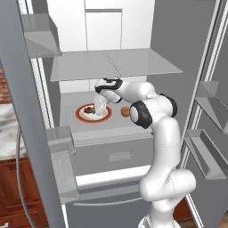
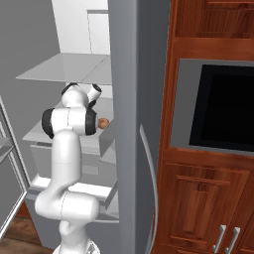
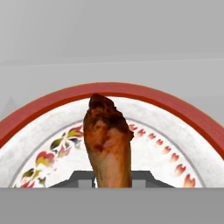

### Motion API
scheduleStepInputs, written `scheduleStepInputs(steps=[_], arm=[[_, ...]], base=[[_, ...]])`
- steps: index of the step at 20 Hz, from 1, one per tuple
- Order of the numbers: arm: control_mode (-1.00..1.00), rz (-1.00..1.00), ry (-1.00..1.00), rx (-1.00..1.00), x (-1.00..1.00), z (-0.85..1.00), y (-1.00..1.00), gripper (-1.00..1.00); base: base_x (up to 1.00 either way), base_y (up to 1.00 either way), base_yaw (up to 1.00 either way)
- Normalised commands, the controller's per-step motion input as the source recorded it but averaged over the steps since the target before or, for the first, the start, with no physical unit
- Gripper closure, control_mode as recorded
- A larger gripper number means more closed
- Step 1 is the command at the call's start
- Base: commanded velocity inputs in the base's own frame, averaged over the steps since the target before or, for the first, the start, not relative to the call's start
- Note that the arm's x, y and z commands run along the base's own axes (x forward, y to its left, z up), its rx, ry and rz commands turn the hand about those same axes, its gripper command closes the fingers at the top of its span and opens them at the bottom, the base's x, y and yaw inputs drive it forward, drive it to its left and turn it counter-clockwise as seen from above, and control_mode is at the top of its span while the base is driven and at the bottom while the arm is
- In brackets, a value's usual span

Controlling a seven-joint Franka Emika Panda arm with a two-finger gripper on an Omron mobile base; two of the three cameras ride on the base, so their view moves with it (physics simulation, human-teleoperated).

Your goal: Retrieve the chicken drumstick from the fridge and place it on the cutting board.

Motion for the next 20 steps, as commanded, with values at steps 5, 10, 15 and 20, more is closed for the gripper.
scheduleStepInputs(steps=[5, 10, 15, 20], arm=[[-1.0, -0.05, 0.0, 0.0, -0.31, 0.0, 0.01, 1.0], [-1.0, -0.09, 0.0, 0.0, -0.43, -0.02, 0.0, 1.0], [-1.0, -0.11, -0.01, 0.01, -0.15, -0.28, 0.0, 1.0], [-1.0, -0.09, 0.0, 0.03, -0.17, -0.07, 0.0, 1.0]], base=[[0.0, 0.0, 0.0], [0.0, 0.0, 0.0], [0.0, 0.0, 0.0], [0.0, 0.0, 0.0]])
